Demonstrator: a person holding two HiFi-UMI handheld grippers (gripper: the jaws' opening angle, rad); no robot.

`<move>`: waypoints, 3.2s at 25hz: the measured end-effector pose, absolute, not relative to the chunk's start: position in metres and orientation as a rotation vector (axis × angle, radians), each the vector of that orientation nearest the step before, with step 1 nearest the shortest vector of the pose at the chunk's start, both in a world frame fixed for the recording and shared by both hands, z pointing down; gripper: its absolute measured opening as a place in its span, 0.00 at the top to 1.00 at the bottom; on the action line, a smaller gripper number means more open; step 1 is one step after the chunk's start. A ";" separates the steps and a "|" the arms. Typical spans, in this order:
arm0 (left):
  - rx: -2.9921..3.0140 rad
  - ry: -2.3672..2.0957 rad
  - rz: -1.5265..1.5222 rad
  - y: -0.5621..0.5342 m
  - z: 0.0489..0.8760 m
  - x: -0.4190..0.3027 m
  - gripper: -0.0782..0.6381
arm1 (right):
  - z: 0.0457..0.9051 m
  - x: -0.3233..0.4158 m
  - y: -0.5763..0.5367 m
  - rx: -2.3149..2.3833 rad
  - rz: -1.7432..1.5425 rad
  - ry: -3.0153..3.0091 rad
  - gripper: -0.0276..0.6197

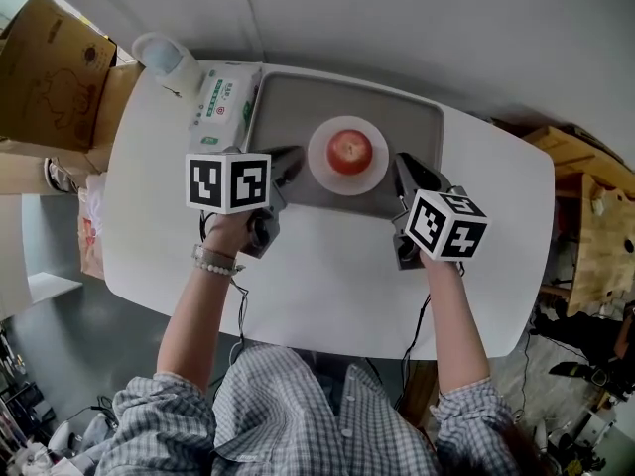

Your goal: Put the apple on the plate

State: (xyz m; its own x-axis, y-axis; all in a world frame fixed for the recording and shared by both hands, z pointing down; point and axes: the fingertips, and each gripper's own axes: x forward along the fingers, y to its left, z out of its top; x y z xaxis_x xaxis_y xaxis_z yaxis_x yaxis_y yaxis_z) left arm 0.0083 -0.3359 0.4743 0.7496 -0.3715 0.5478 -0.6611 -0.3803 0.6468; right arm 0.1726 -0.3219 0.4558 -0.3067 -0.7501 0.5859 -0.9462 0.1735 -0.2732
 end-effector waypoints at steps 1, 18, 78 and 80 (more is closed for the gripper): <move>2.034 -0.781 0.383 -0.333 0.468 0.009 0.88 | 0.450 0.170 -0.319 1.611 0.848 -2.151 0.91; 2.368 -0.866 0.333 -0.260 0.351 0.012 0.88 | 0.335 0.169 -0.250 1.672 0.477 -2.324 0.91; 2.530 -0.976 0.075 -0.125 0.257 0.017 0.88 | 0.246 0.177 -0.143 1.698 0.245 -2.528 0.91; 2.526 -0.975 0.077 -0.125 0.259 0.016 0.88 | 0.249 0.175 -0.143 1.690 0.250 -2.528 0.91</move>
State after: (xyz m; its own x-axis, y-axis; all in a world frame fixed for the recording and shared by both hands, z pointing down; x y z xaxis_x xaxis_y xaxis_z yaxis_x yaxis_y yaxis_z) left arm 0.0159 -0.1247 0.2586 0.7515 -0.6282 0.2016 -0.6521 -0.6606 0.3720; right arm 0.1750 -0.1430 0.2486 -0.3834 -0.9087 0.1655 -0.9235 0.3741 -0.0854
